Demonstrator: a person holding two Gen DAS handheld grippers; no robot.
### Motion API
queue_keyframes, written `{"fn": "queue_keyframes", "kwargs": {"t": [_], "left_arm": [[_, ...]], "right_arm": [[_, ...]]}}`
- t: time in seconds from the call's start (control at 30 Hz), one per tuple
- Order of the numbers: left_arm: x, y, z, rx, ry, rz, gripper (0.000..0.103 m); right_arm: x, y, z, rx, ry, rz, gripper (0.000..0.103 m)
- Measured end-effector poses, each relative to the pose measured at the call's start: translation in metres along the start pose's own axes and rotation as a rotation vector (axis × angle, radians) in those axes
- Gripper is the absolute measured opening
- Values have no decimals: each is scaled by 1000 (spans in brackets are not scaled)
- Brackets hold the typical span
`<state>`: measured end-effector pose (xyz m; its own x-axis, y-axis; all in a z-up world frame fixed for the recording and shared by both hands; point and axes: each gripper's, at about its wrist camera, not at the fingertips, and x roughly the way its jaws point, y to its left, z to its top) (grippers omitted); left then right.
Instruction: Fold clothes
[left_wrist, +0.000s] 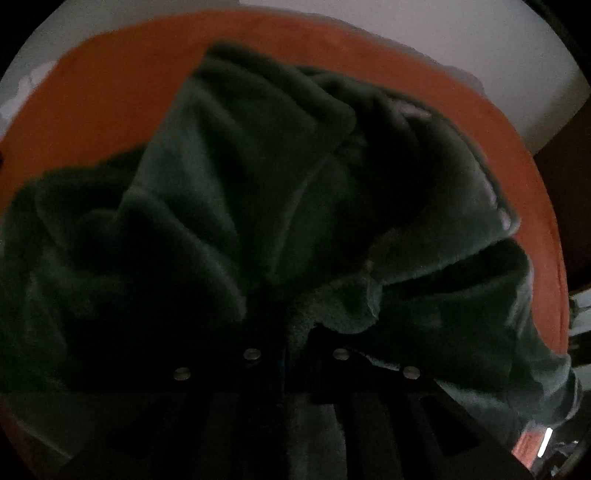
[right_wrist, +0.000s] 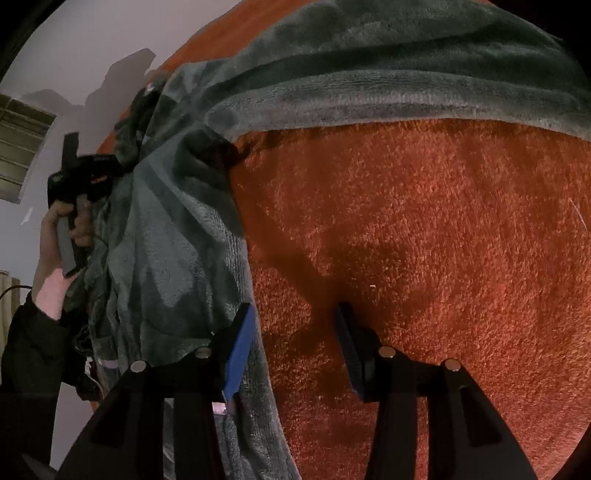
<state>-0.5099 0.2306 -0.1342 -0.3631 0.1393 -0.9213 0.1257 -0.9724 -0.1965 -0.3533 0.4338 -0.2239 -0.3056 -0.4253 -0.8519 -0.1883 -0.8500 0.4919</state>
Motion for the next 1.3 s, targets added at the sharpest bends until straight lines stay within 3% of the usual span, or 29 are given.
{"fn": "queue_keyframes", "kwargs": {"t": [0.1,0.23,0.3,0.37,0.43,0.57,0.67,0.8,0.9,0.97,1.07,1.13,1.2,1.3], "left_arm": [[-15,9,6,9,42,-88,20],[-40,48,14,-81,154,-240,46],[-51,68,19,-137,179,-295,47],[-73,78,14,-161,147,-298,47],[-96,72,9,-155,107,-301,48],[-139,97,-5,-129,67,-310,48],[-177,122,-56,-36,6,-236,48],[-206,129,-177,178,-34,-124,49],[-205,130,-285,308,-5,-16,49],[-194,126,-337,317,47,-6,49],[-197,133,-386,255,65,-19,49],[-205,136,-406,226,48,-39,49],[-210,129,-426,252,23,-30,49],[-213,114,-451,311,0,19,49]], "right_arm": [[0,4,3,1,-1,-2,44],[-3,11,4,-2,-15,4,44],[-3,20,2,-14,-22,13,44],[-4,28,0,-26,-29,23,44],[-4,36,-2,-38,-37,32,44],[-5,53,-6,-62,-51,51,44],[-1,70,-14,-93,-34,86,44],[-5,99,-55,-228,22,118,44],[-10,133,-88,-406,38,100,44],[-21,152,-120,-558,32,75,44],[-28,178,-171,-801,28,23,44],[-12,192,-205,-930,95,-33,44],[2,201,-236,-1016,174,-69,44],[16,210,-278,-1115,200,-111,44]]}}
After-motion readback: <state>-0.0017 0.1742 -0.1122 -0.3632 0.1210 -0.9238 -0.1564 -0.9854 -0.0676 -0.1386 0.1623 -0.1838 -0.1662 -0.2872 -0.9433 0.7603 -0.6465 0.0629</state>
